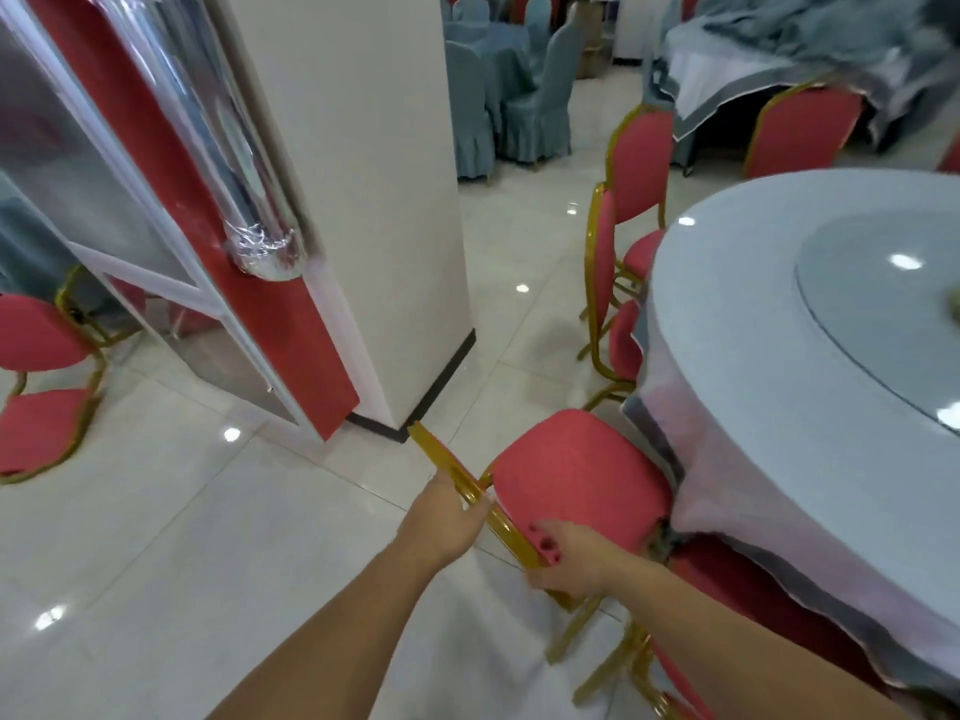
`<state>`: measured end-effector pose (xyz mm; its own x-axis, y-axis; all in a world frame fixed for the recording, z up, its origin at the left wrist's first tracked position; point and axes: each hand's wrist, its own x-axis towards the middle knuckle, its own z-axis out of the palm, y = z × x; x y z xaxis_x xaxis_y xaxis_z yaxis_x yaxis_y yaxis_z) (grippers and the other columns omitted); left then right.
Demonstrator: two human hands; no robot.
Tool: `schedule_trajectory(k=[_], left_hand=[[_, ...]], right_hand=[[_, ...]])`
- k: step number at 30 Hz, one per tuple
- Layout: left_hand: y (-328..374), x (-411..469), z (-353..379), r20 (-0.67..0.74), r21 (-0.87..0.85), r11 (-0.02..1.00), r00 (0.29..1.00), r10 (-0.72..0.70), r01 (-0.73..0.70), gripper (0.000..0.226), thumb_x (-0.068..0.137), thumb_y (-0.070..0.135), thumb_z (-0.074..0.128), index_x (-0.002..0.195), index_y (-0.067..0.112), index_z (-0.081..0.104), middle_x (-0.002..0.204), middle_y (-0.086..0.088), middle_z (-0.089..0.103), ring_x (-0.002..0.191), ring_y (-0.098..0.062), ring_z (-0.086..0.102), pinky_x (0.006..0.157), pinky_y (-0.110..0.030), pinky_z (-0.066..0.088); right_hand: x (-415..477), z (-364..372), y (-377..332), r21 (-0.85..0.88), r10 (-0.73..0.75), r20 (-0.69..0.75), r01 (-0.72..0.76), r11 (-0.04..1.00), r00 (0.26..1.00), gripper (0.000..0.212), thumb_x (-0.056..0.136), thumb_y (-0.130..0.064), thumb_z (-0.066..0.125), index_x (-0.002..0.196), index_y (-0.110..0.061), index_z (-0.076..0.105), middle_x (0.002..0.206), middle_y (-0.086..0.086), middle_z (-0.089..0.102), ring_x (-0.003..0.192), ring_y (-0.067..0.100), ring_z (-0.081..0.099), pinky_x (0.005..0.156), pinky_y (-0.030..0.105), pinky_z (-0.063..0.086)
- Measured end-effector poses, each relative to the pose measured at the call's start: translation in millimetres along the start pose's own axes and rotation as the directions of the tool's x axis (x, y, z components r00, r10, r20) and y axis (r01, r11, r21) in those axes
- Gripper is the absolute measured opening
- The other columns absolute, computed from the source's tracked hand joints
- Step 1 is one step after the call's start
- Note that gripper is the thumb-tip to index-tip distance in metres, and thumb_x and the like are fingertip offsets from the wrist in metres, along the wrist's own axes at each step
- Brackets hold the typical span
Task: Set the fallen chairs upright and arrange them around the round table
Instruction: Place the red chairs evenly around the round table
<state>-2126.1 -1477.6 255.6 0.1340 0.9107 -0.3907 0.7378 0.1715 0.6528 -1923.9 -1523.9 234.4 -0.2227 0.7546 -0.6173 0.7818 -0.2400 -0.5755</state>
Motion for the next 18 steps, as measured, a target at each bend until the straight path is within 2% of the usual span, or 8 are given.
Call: schedule_trajectory(k=[2, 3, 5, 7, 10, 12, 15, 18], left_hand=[[-12, 26, -5, 0.067, 0.006, 1.000, 0.998, 0.004, -0.004, 0.063, 0.095, 0.054, 0.067, 0.139, 0.016, 0.042, 0.123, 0.004, 0.061, 0.113, -0.018, 0.063, 0.091, -0.033, 0.052], [-17, 36, -6, 0.094, 0.020, 1.000, 0.996, 0.002, -0.004, 0.078, 0.091, 0.057, 0.070, 0.146, 0.014, 0.034, 0.129, -0.001, 0.059, 0.117, -0.022, 0.063, 0.095, -0.038, 0.054], [-24, 49, -4, 0.129, 0.021, 1.000, 0.992, -0.008, 0.005, 0.115, 0.082, 0.059, 0.077, 0.161, 0.015, 0.006, 0.147, -0.010, 0.048, 0.128, -0.031, 0.059, 0.103, -0.044, 0.052], [-29, 57, 0, 0.146, -0.022, 1.000, 0.989, -0.008, 0.011, 0.135, 0.079, 0.056, 0.082, 0.163, 0.019, -0.016, 0.162, -0.013, 0.033, 0.138, -0.034, 0.052, 0.111, -0.047, 0.048], [-29, 67, 0, 0.127, -0.047, 0.999, 0.991, 0.031, -0.025, 0.135, 0.082, 0.052, 0.083, 0.163, 0.018, -0.021, 0.170, -0.010, 0.022, 0.144, -0.033, 0.046, 0.112, -0.044, 0.044], [-26, 83, -5, 0.131, -0.032, 0.998, 0.990, 0.051, -0.047, 0.133, 0.084, 0.052, 0.081, 0.163, 0.016, -0.020, 0.171, -0.009, 0.019, 0.146, -0.032, 0.044, 0.113, -0.042, 0.043], [-17, 114, -13, 0.162, -0.004, 0.997, 0.984, 0.072, -0.073, 0.132, 0.085, 0.051, 0.081, 0.163, 0.015, -0.019, 0.169, -0.011, 0.023, 0.144, -0.032, 0.045, 0.112, -0.042, 0.044], [-6, 145, -24, 0.202, 0.022, 0.996, 0.976, 0.077, -0.083, 0.131, 0.086, 0.051, 0.080, 0.163, 0.015, -0.019, 0.169, -0.012, 0.026, 0.146, -0.033, 0.044, 0.114, -0.042, 0.042]], right_hand=[[17, 11, -4, -0.014, 0.045, -0.030, -0.045, 0.999, 0.999, 0.045, 0.083, -0.039, 0.075, 0.125, -0.027, 0.063, 0.116, -0.004, 0.070, 0.103, 0.018, 0.066, 0.095, 0.039, 0.055], [24, 16, -5, -0.024, 0.063, -0.061, -0.064, 0.998, 0.996, 0.038, 0.085, -0.038, 0.073, 0.119, -0.026, 0.065, 0.111, -0.003, 0.071, 0.102, 0.020, 0.067, 0.092, 0.038, 0.055], [33, 24, -8, -0.041, 0.086, -0.120, -0.092, 0.995, 0.989, 0.020, 0.088, -0.036, 0.069, 0.104, -0.024, 0.065, 0.097, -0.005, 0.069, 0.093, 0.020, 0.066, 0.078, 0.034, 0.052], [37, 29, -10, -0.051, 0.107, -0.157, -0.116, 0.992, 0.982, 0.013, 0.092, -0.035, 0.066, 0.098, -0.025, 0.063, 0.090, -0.005, 0.065, 0.084, 0.018, 0.062, 0.069, 0.032, 0.044], [43, 27, -12, -0.017, 0.115, -0.207, -0.121, 0.992, 0.972, 0.017, 0.093, -0.036, 0.068, 0.107, -0.027, 0.066, 0.092, -0.005, 0.067, 0.083, 0.017, 0.062, 0.073, 0.034, 0.046], [52, 22, -15, 0.029, 0.128, -0.233, -0.125, 0.992, 0.964, 0.010, 0.093, -0.034, 0.068, 0.101, -0.032, 0.063, 0.084, -0.009, 0.062, 0.077, 0.014, 0.058, 0.071, 0.033, 0.045], [68, 14, -20, 0.080, 0.160, -0.306, -0.142, 0.987, 0.939, 0.008, 0.093, -0.033, 0.066, 0.092, -0.033, 0.059, 0.079, -0.011, 0.057, 0.072, 0.012, 0.055, 0.067, 0.031, 0.043], [78, 6, -19, 0.126, 0.186, -0.340, -0.152, 0.980, 0.922, 0.008, 0.093, -0.032, 0.066, 0.097, -0.028, 0.060, 0.078, -0.009, 0.056, 0.067, 0.010, 0.053, 0.061, 0.028, 0.040]])
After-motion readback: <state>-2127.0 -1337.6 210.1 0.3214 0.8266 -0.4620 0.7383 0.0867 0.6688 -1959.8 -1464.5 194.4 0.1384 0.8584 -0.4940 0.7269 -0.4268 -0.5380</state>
